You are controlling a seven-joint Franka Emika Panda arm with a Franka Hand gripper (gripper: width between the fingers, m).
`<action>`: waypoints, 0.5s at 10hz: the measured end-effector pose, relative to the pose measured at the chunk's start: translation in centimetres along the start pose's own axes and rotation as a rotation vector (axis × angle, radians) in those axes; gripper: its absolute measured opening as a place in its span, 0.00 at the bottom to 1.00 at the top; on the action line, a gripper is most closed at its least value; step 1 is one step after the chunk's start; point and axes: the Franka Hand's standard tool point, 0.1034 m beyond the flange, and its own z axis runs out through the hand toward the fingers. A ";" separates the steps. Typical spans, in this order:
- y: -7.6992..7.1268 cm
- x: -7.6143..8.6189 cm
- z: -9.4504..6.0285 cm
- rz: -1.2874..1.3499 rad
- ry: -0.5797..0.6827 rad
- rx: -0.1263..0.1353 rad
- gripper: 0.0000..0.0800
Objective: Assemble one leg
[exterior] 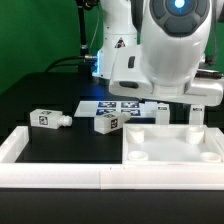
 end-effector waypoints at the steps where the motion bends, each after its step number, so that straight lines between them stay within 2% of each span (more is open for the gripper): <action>1: -0.1 0.2 0.3 0.004 0.011 0.001 0.81; 5: -0.4 -0.5 4.8 0.012 -0.031 -0.017 0.81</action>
Offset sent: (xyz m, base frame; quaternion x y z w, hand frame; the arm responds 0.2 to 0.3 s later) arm -0.0464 0.0142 -0.0148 0.0078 -0.0339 0.0291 0.9990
